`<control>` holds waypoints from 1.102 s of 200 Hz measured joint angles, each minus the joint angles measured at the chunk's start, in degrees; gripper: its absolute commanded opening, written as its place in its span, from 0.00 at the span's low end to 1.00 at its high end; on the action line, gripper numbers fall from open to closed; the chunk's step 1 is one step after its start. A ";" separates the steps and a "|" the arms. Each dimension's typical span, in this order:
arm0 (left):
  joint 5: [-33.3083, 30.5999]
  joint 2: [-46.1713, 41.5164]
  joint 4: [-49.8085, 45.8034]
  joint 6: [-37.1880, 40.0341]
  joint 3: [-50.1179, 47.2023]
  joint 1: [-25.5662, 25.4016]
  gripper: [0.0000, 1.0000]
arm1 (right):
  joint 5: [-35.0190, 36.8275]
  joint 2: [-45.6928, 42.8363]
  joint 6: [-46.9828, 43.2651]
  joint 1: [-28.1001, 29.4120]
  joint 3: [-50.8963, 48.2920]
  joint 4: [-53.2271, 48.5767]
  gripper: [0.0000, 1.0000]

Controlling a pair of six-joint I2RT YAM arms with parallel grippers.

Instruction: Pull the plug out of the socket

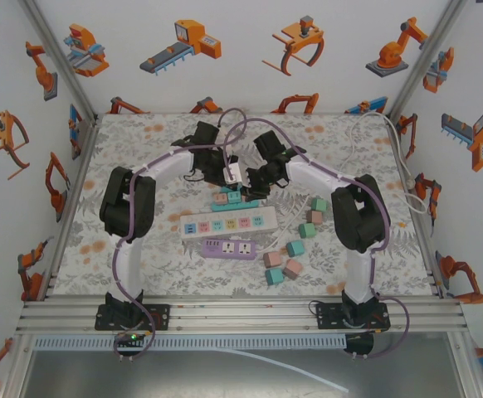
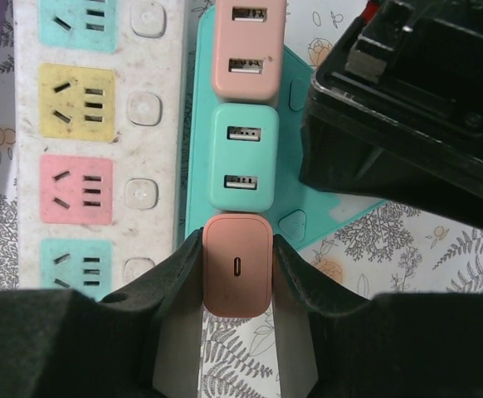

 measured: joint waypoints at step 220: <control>2.78 2.03 -2.12 -0.50 1.29 -0.44 0.50 | -1.70 -8.11 0.44 -0.39 -3.34 0.07 0.19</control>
